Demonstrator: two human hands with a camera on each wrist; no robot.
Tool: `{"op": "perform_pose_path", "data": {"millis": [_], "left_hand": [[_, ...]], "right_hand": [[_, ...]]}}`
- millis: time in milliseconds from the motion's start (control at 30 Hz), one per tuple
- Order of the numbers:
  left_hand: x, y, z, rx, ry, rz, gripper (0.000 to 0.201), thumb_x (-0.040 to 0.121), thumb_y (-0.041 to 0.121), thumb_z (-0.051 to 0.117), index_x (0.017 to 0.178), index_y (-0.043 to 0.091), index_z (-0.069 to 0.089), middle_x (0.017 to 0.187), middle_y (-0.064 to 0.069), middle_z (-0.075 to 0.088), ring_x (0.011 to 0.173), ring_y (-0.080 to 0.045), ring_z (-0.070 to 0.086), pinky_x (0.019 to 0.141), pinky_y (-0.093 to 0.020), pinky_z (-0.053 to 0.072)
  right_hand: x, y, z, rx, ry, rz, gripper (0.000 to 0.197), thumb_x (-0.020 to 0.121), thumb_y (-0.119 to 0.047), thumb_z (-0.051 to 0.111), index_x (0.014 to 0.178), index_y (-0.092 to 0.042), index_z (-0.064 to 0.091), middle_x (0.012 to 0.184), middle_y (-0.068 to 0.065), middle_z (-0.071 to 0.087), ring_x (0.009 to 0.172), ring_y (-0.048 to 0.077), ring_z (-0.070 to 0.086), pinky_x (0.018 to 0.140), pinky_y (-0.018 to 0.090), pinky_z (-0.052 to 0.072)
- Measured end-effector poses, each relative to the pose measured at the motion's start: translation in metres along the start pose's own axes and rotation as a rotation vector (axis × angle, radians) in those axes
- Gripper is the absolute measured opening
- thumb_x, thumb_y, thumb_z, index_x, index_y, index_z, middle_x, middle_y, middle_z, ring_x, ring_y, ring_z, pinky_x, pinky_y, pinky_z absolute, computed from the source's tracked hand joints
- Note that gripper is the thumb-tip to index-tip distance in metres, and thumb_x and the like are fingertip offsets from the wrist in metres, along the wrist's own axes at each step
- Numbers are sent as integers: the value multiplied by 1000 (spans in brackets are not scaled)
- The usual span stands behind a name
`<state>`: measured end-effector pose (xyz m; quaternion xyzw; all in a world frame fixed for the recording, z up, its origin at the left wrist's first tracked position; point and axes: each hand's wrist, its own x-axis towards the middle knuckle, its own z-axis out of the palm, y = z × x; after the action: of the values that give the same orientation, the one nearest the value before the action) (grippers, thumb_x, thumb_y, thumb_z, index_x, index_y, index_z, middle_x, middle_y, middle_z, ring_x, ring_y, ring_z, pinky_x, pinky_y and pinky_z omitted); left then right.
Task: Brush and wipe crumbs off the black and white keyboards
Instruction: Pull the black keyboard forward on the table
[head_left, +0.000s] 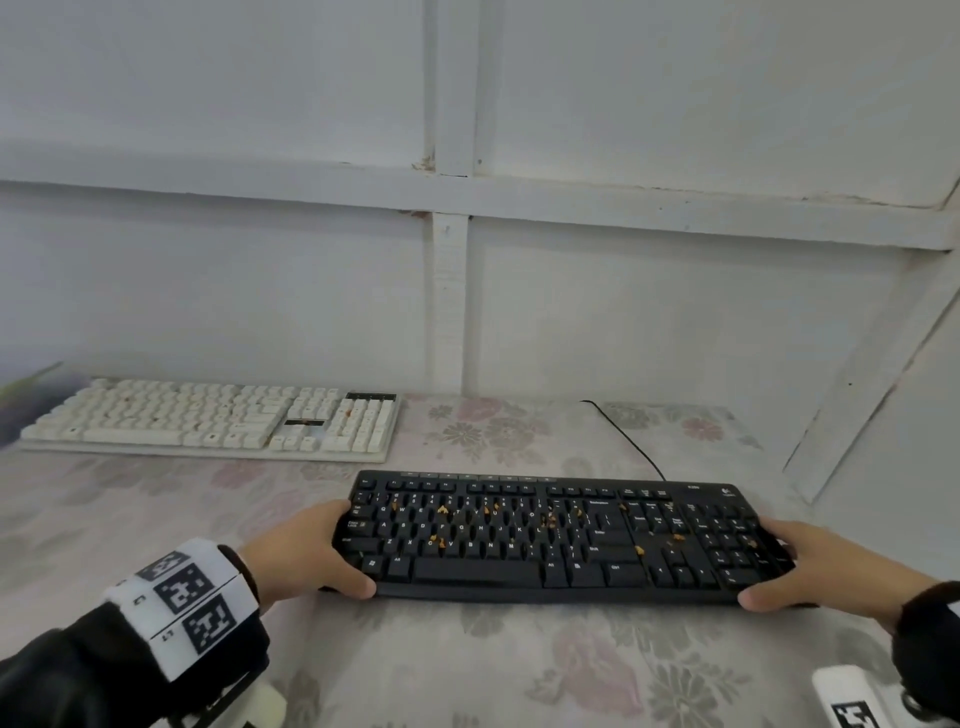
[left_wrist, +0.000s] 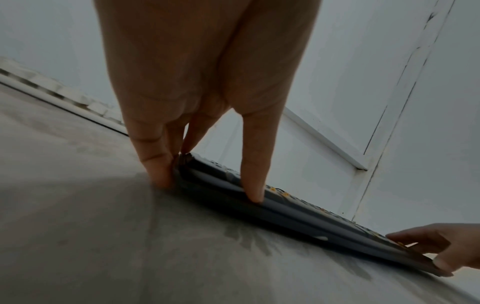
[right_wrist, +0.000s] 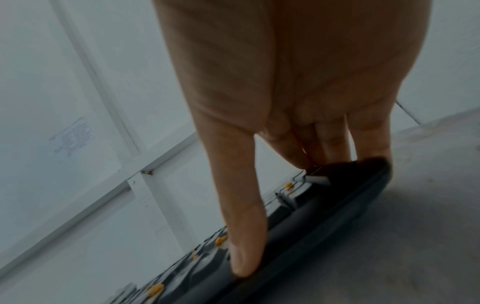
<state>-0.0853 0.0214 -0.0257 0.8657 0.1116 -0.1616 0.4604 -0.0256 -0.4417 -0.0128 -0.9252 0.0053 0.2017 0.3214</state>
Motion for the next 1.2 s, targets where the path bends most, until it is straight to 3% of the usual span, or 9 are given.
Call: {"op": "perform_pose_path", "data": {"millis": [100,233,300,433,533,600,767,933,1200], "left_hand": [[-11,-12,-12,21,-13,5,58,59,-2,79,109,18,55,104,-4,67,92,-20,65,76,-28,52],[-23,-30,-28,9,-16,11,54,62,-5,78,98,26,53,102,-3,66,91,-18,65,72,-24,51],[-29,-38,-39,10,-19,9,59,52,5,80,102,24,55,100,-3,68,90,-18,66,71,-24,51],[-34,-60,-63,54,-2,8,83,38,21,78,117,19,51,105,-1,66,97,-17,63,88,-33,52],[-37,-75,-79,90,13,12,74,51,14,82,119,17,51,105,3,64,97,-12,61,80,-23,50],[-40,-83,-89,79,27,6,62,63,4,80,114,18,49,101,6,62,93,-8,59,69,-15,45],[-44,-106,-114,69,18,15,90,51,14,81,132,17,41,109,8,58,101,-10,56,75,-16,44],[-49,-117,-128,76,15,62,60,70,-1,75,107,27,36,90,21,48,81,8,46,64,-5,35],[-51,-131,-146,118,-38,144,50,75,5,73,87,41,39,99,19,52,91,0,51,72,-10,40]], "right_hand": [[-12,-11,16,-2,-14,0,106,16,-60,88,111,-21,59,103,-5,70,93,11,66,83,26,50],[-23,-32,39,16,4,18,59,61,-15,88,113,-17,59,102,-5,69,90,8,65,67,14,44],[-24,-38,49,10,15,17,61,58,-15,89,113,-17,61,99,-4,72,90,10,68,72,18,48],[-24,-55,71,-6,12,10,90,30,-42,94,111,-21,60,101,-6,72,91,10,68,80,24,50],[-27,-74,89,4,9,15,69,55,-26,89,116,-22,58,104,-8,70,93,8,66,77,21,48],[-26,-84,99,-11,19,8,67,60,-23,88,118,-22,56,107,-7,68,95,9,65,79,21,47],[-26,-112,121,-16,38,6,61,63,-22,87,115,-23,55,107,-8,66,97,8,62,81,20,46],[-25,-129,135,-7,46,14,60,63,-15,86,115,-24,58,104,-7,69,96,10,65,85,25,47],[-24,-144,147,13,76,53,54,64,-6,83,112,-17,60,102,-1,71,94,15,66,83,26,48]]}}
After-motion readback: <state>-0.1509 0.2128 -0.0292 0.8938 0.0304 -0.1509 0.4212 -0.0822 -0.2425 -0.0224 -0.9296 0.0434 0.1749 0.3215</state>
